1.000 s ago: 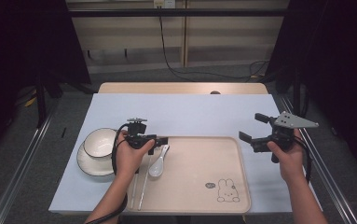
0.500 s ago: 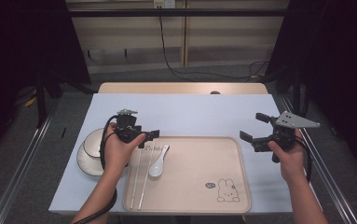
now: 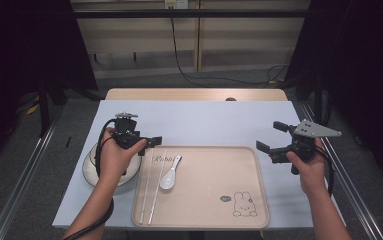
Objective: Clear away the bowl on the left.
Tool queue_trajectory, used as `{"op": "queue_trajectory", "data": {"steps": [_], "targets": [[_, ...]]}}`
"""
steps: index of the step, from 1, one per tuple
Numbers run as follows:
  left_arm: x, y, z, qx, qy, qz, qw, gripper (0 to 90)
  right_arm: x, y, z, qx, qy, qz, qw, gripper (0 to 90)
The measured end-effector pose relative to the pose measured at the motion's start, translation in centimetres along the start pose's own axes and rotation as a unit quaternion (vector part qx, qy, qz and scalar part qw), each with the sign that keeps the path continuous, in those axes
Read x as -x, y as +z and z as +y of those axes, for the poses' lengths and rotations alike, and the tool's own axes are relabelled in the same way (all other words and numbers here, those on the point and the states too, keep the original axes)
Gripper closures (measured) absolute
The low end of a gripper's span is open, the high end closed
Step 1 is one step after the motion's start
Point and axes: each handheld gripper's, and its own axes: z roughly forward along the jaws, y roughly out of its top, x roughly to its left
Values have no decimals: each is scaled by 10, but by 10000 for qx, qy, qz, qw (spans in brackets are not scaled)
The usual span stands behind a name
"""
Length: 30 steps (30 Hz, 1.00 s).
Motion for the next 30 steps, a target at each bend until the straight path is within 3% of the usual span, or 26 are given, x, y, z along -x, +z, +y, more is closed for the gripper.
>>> {"op": "queue_trajectory", "data": {"steps": [3, 7, 11, 30], "targets": [[-3, -3, 1, 18, 31, 3, 10000, 34, 0, 1, 0, -8, -1, -13, 10000, 18], [-7, -9, 4, 73, -34, 41, 10000, 30, 0, 1, 0, -48, -7, 70, 10000, 17], [-12, -14, 5, 80, -127, 15, 9999, 26, 0, 2, 0, -13, -5, 5, 10000, 17], [-36, -45, 4, 5, -120, 313, 9994, 43, -1, 3, -1, -19, 15, 50, 10000, 17]]}}
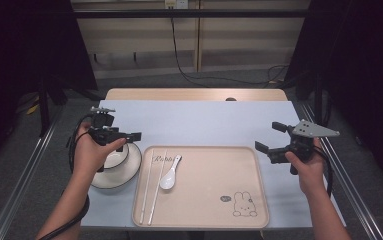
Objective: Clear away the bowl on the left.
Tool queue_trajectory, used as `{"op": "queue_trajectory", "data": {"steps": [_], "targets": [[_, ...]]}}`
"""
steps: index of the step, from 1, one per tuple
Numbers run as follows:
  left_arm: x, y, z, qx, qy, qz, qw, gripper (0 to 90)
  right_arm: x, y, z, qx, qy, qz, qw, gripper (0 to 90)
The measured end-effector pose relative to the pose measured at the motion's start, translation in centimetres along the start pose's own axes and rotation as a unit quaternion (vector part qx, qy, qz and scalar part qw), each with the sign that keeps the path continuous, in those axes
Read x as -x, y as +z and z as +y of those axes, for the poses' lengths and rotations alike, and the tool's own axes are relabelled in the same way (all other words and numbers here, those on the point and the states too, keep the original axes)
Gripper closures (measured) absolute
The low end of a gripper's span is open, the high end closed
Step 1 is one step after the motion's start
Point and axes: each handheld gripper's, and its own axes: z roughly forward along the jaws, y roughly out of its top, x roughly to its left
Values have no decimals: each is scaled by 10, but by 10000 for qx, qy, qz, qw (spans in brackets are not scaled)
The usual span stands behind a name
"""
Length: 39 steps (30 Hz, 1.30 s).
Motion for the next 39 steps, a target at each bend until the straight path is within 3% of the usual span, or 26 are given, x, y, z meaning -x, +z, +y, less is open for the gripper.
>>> {"op": "queue_trajectory", "data": {"steps": [14, 18, 19, 25, 28, 29, 39], "targets": [[-15, -13, -6, -82, -8, 176, 9998, 53, 0, 0, 0, -3, -16, -29, 10000, 17], [-19, -15, -8, -32, -118, 209, 9997, 54, 0, 0, 0, 2, -15, -32, 10000, 18], [-21, -17, -9, -88, -45, 238, 9997, 54, 0, 0, 0, 4, -14, -33, 10000, 17], [-31, -20, -14, -144, -70, 319, 9994, 61, 0, -1, 0, 19, -18, -25, 10000, 18], [-34, -21, -17, -99, -183, 360, 9991, 65, 0, -1, 0, 25, -23, -30, 10000, 17], [-37, -21, -18, -139, -125, 382, 9991, 65, 0, -1, 0, 20, -33, -21, 10000, 17], [-50, -24, -24, -176, -235, 546, 9981, 82, 0, 0, 0, 12, -21, -28, 10000, 17]]}}
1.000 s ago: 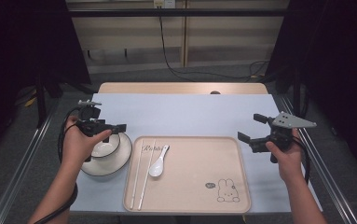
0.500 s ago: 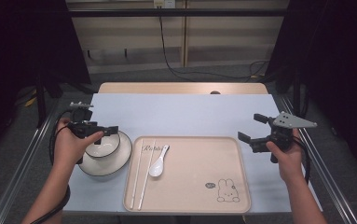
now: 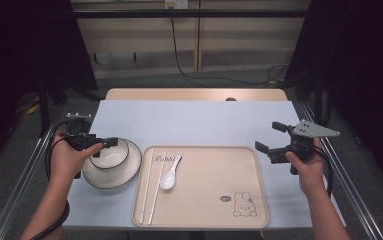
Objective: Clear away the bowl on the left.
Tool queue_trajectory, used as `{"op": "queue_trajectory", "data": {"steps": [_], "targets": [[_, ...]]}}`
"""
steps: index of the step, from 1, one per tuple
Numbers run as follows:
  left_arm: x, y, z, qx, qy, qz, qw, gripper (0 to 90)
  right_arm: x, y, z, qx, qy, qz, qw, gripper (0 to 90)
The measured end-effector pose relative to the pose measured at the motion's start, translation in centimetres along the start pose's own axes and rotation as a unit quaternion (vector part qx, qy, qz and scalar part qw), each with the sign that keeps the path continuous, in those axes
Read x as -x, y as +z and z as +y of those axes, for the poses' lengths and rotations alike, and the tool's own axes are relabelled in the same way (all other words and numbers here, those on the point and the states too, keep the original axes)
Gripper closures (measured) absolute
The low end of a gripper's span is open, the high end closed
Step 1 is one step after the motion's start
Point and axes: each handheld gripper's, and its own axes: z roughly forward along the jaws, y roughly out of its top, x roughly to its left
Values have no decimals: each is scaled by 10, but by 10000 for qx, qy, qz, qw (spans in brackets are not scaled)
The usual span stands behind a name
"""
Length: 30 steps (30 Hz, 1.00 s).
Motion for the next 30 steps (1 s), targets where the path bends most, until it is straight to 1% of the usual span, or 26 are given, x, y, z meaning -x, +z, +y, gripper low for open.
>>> {"op": "queue_trajectory", "data": {"steps": [1, 2, 4, 5, 6, 8, 9, 11, 12, 13, 14, 15, 16, 17, 18, 19, 20, 22, 23, 24, 25, 26, 27, 28, 29, 30], "targets": [[0, 1, -1, 28, -37, -7, 10000, 82, 0, 0, 0, 3, -7, 5, 10000, 18], [-3, 0, -1, -37, 23, -7, 10000, 83, 0, 0, 0, -24, -14, -13, 10000, 17], [-4, 1, -2, -53, 6, 32, 10000, 86, 0, 0, 0, -16, 0, 4, 10000, 17], [-5, 2, -3, -68, 15, 18, 10000, 92, -1, 0, 0, -22, 2, 4, 10000, 17], [-5, 3, -4, -31, -51, 21, 10000, 96, -1, 0, 0, -17, -3, 7, 10000, 18], [-7, 4, -6, -92, -30, 31, 9999, 98, -1, 0, 0, -16, -1, 10, 10000, 17], [-7, 6, -6, -56, -99, 44, 9999, 100, -1, 0, 0, -13, 0, 13, 10000, 17], [-9, 7, -8, -99, -110, 37, 9999, 109, -1, 0, 0, -8, -2, 11, 10000, 17], [-11, 7, -8, -157, -15, 76, 9998, 110, -1, 0, 0, -3, 5, 15, 10000, 17], [-12, 7, -8, -188, -34, 73, 9998, 116, -1, 0, 0, -7, 5, -2, 10000, 17], [-12, 8, -9, -163, -101, 98, 9998, 124, -1, 0, 0, -13, -14, 4, 10000, 17], [-14, 9, -10, -149, -106, 106, 9998, 127, -1, 0, 0, -14, -10, 4, 10000, 17], [-16, 8, -10, -206, -58, 98, 9997, 132, -1, 1, 0, -8, 3, 20, 10000, 17], [-15, 9, -11, -157, -130, 135, 9997, 146, -1, 1, 0, -19, 3, 6, 10000, 18], [-17, 9, -11, -219, -89, 118, 9997, 151, -1, 1, 0, -19, 9, 7, 10000, 17], [-17, 9, -12, -164, -151, 138, 9997, 159, -1, 1, 0, -18, 12, 10, 10000, 17], [-16, 10, -13, -101, -287, 145, 9994, 183, -1, 1, 0, -8, -1, 17, 10000, 17], [-20, 8, -13, -194, -200, 130, 9995, 226, -1, 1, 0, -13, -4, 7, 10000, 17], [-20, 9, -14, -128, -281, 138, 9994, 239, -1, 1, 0, -14, -3, 7, 10000, 18], [-20, 8, -15, -152, -312, 155, 9993, 253, -1, 1, 0, -16, -2, 5, 10000, 17], [-22, 8, -15, -226, -210, 167, 9994, 276, -1, 1, 0, -4, -4, 15, 10000, 17], [-22, 8, -16, -252, -238, 129, 9993, 301, -1, 1, 0, -10, -10, 25, 10000, 17], [-21, 9, -17, -196, -347, 99, 9992, 308, -1, 1, 0, -10, -10, 24, 10000, 17], [-22, 10, -17, -203, -310, 122, 9992, 317, -1, 1, 0, -15, 2, 4, 10000, 17], [-23, 9, -18, -262, -274, 148, 9992, 325, -1, 1, 0, -12, -1, 21, 10000, 18], [-23, 10, -19, -229, -343, 121, 9991, 361, -1, 1, 0, -12, 2, 18, 10000, 17]]}}
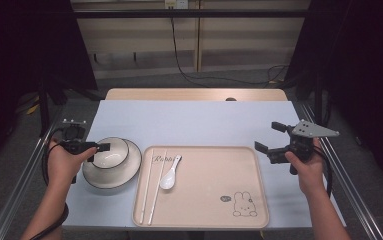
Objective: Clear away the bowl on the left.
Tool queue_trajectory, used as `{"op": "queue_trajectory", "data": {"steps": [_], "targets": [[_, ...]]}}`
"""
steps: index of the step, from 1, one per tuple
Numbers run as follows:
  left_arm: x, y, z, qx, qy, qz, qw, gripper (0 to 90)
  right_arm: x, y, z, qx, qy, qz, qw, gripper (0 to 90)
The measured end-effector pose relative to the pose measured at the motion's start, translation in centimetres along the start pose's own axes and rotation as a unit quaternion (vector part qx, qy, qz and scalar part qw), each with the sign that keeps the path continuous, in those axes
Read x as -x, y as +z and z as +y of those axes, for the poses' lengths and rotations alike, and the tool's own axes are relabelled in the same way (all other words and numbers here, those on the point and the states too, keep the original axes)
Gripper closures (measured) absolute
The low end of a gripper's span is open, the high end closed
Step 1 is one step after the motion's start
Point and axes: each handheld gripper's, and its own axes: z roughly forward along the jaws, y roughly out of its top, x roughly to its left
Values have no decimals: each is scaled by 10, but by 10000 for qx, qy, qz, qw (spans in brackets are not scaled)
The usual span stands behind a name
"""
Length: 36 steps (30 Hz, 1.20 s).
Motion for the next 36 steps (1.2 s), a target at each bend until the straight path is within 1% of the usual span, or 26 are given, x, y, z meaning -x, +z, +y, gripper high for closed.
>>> {"op": "queue_trajectory", "data": {"steps": [1, 2, 3, 4, 6, 8, 10, 12, 13, 14, 15, 16, 18, 21, 23, 24, 25, 26, 27, 28, 29, 30, 31, 32, 33, 36], "targets": [[1, 1, -1, 50, -115, -20, 9999, 361, 0, 0, 0, 0, 0, 0, 10000, 17], [0, 2, -2, 28, -81, 10, 10000, 372, 0, 0, 0, 4, -20, 11, 10000, 17], [-2, 2, -2, -79, 53, -15, 10000, 402, 0, 0, 0, -3, -19, 26, 10000, 18], [-2, 2, -3, -65, 26, 13, 10000, 432, 0, -1, 0, -3, -8, -12, 10000, 18], [-1, 4, -4, -43, -43, 39, 10000, 444, 1, -1, 0, 5, -15, -20, 10000, 18], [-3, 4, -4, -150, 31, 85, 9998, 485, 1, -1, 0, 32, -19, -5, 10000, 18], [-3, 4, -6, -121, -80, 74, 9999, 525, 1, -1, 0, 42, -22, -17, 10000, 17], [-5, 5, -7, -115, -136, 49, 9998, 546, 1, -1, 1, 45, 0, -25, 10000, 18], [-4, 6, -7, -116, -156, 77, 9998, 559, 1, -2, 1, 26, -9, -24, 10000, 17], [-4, 6, -8, -160, -210, 48, 9996, 571, 1, -2, 1, 26, -7, -27, 10000, 17], [-5, 7, -9, -208, -173, 41, 9996, 576, 1, -2, 1, 30, -14, -29, 10000, 17], [-4, 8, -9, -175, -261, 37, 9995, 594, 1, -1, 1, 46, -12, -16, 10000, 17], [-5, 11, -11, -285, -248, -4, 9993, 612, 1, -1, 1, 43, -21, -19, 10000, 17], [-4, 15, -13, -367, -342, -11, 9987, 644, 1, -1, 1, 41, -12, -18, 10000, 18], [-5, 17, -15, -363, -405, 1, 9985, 672, 1, -1, 1, 49, 4, -22, 10000, 18], [-5, 19, -15, -374, -456, -7, 9983, 684, 1, -2, 1, 47, 8, -25, 10000, 17], [-4, 20, -16, -324, -559, -5, 9979, 695, 1, -2, 1, 40, -7, -19, 10000, 17], [-5, 21, -17, -389, -514, -21, 9979, 705, 1, -2, 1, 30, -7, -13, 10000, 17], [-4, 22, -17, -333, -631, -24, 9974, 715, 1, -2, 1, 27, -15, -32, 10000, 17], [-6, 21, -17, -477, -515, -39, 9975, 724, 1, -2, 1, 25, -10, -27, 10000, 17], [-6, 22, -18, -505, -533, -9, 9973, 742, 1, -1, 1, 23, -12, -27, 10000, 18], [-6, 22, -18, -502, -630, -3, 9967, 783, 1, -1, 0, 22, -6, -17, 10000, 18], [-6, 22, -18, -505, -688, -19, 9963, 783, 1, -1, 0, 22, -6, -17, 10000, 18], [-6, 22, -17, -524, -652, -18, 9965, 788, 1, -1, 0, 46, -13, -10, 10000, 17], [-5, 22, -17, -518, -687, -18, 9963, 797, 1, -1, 0, 46, -14, -12, 10000, 18], [-3, 22, -15, -541, -862, -122, 9947, 813, 1, -2, 1, 29, -9, -30, 10000, 17]]}}
